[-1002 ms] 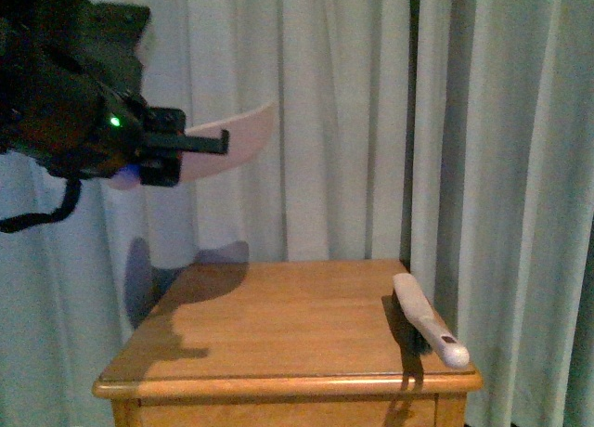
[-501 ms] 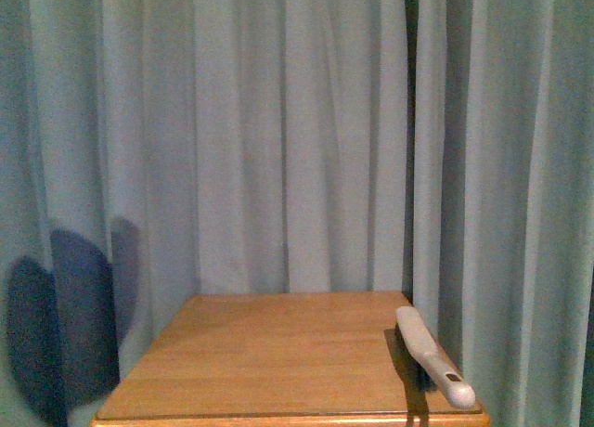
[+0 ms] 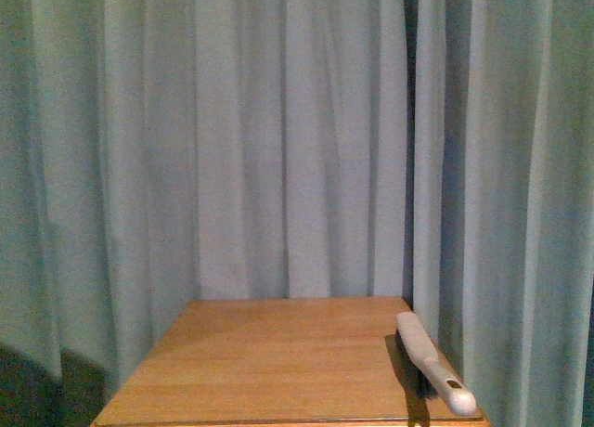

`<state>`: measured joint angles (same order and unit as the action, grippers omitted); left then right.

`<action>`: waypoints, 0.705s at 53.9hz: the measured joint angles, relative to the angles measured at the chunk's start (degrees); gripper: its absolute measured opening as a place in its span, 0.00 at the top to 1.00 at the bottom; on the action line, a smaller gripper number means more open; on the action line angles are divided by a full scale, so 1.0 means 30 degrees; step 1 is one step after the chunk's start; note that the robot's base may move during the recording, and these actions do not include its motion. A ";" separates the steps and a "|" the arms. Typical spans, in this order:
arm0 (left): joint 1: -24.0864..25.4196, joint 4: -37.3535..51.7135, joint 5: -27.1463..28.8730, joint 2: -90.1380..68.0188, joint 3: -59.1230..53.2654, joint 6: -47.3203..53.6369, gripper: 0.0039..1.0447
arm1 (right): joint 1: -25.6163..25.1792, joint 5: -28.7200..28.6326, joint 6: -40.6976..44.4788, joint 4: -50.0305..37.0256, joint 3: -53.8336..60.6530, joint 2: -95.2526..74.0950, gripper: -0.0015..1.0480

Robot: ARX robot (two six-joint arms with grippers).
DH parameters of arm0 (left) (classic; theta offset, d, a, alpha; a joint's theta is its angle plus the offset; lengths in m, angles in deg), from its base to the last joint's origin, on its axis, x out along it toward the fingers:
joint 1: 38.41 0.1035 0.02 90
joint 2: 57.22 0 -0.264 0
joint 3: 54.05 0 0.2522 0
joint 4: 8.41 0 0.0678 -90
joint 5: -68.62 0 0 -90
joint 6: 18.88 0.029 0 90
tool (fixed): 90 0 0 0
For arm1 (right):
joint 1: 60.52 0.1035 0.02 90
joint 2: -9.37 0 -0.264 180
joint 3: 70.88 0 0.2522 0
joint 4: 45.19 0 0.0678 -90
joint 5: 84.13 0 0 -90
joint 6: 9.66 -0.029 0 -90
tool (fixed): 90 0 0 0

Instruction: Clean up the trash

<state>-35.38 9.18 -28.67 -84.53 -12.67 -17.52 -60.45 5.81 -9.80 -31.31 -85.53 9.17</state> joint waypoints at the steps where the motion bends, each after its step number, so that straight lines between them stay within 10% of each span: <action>1: 0.0138 -0.0015 -0.0168 0.0160 -0.0146 -0.0073 0.72 | 0.0000 0.0000 0.0000 0.0000 0.0000 0.0000 0.07; 22: 0.1304 -0.0539 -0.2084 0.1596 -0.1406 -0.0787 0.72 | 0.0029 0.0182 0.0015 -0.0044 0.0007 -0.0015 0.07; 30: 0.1311 -0.0546 -0.2113 0.1610 -0.1413 -0.0852 0.72 | 0.2404 1.0863 0.2863 -0.6645 -0.0080 -0.4116 0.07; 38: 0.1333 -0.0568 -0.2120 0.1617 -0.1421 -0.0903 0.72 | 0.1523 0.9428 0.1756 -0.6054 -0.2455 -1.0462 0.07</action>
<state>-31.38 7.48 -35.03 -79.68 -16.93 -20.23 -55.88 34.10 -4.54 -49.47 -92.89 -22.22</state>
